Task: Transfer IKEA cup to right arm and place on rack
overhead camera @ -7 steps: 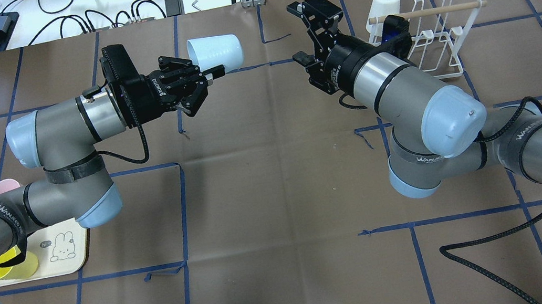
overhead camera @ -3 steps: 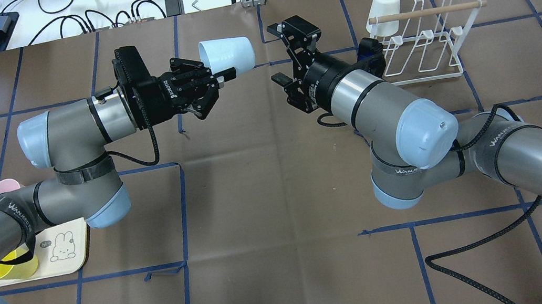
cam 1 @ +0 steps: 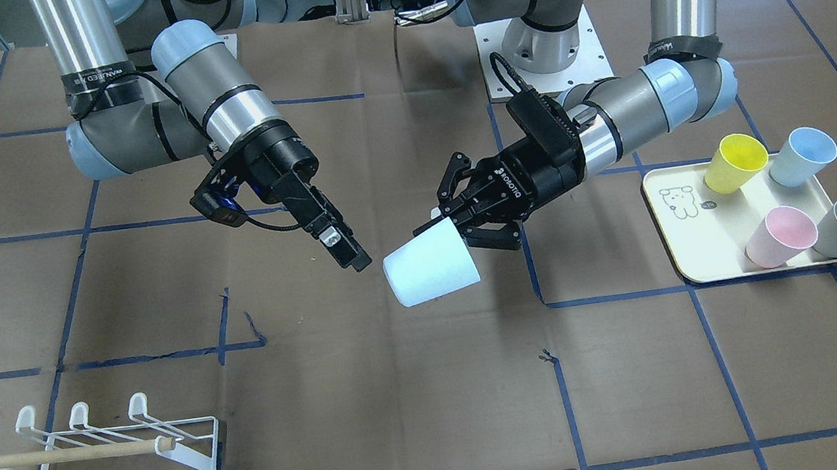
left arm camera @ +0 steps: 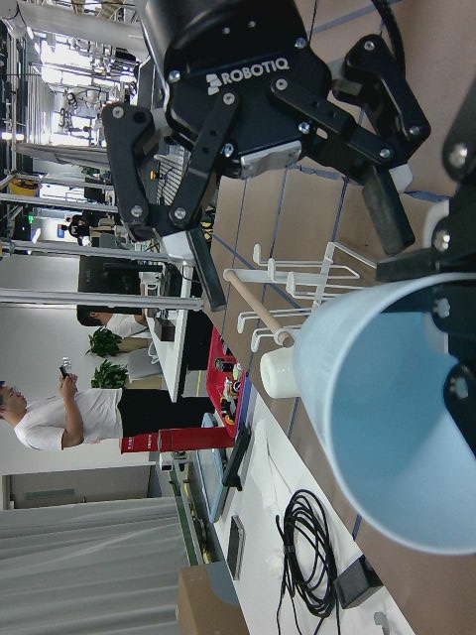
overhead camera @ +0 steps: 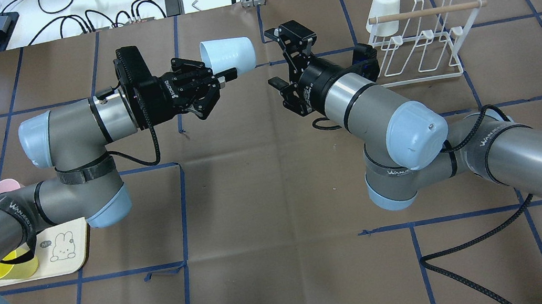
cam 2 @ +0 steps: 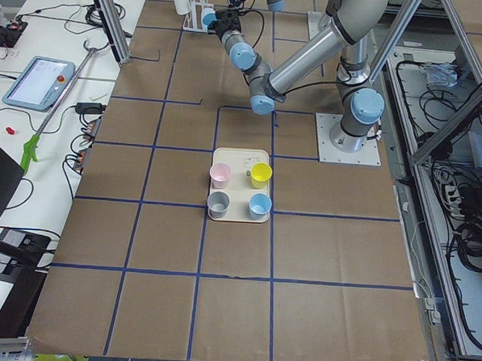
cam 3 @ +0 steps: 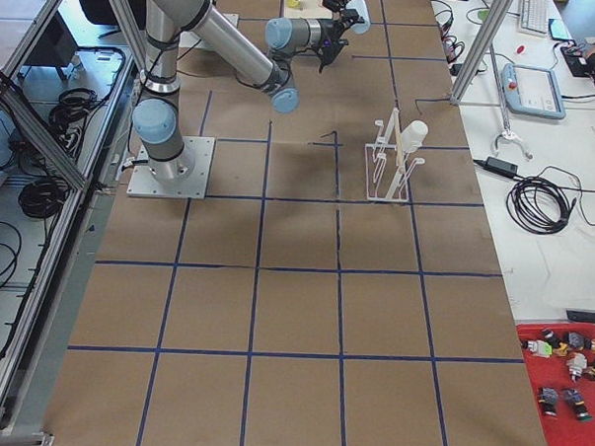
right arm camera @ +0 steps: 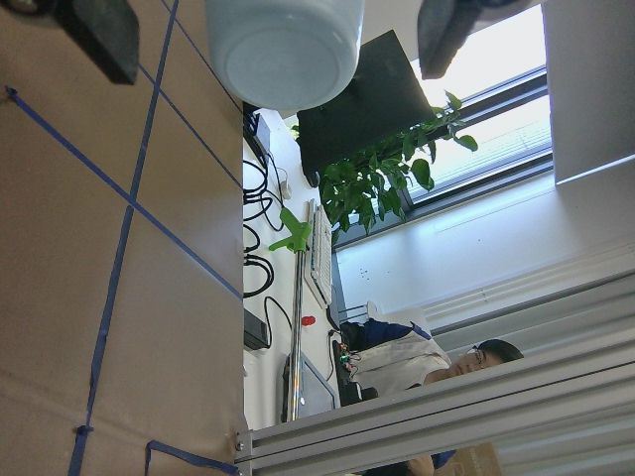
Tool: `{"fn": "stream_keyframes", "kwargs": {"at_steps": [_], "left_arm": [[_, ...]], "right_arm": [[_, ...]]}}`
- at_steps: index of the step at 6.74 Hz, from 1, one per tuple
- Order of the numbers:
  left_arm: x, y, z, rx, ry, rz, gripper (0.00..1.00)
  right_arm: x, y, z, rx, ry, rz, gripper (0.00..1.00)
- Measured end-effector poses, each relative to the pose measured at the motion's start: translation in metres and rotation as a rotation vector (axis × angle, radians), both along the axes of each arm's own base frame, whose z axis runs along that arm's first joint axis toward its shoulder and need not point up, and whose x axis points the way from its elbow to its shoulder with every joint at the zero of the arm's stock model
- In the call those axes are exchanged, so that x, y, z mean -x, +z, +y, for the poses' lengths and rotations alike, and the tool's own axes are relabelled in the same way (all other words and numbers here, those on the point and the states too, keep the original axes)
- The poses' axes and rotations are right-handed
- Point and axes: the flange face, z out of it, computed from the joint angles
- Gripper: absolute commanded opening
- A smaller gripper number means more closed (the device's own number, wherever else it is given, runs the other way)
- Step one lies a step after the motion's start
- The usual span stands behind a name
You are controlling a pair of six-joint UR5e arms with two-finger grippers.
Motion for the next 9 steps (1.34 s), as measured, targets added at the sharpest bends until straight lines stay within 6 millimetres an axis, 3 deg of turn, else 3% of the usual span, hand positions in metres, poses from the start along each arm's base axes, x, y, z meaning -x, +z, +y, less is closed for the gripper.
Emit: {"fn": "stream_keyframes", "kwargs": {"at_steps": [6,9], "left_arm": [[0.0,-0.001,0.0,-0.001,0.0,0.0,0.06],[0.0,-0.001,0.0,0.0,0.0,0.0,0.06]], "right_arm": [[-0.028,0.002,-0.026,0.034,0.03,-0.005,0.97],[-0.038,-0.005,-0.03,0.026,0.031,-0.004,0.96]]}}
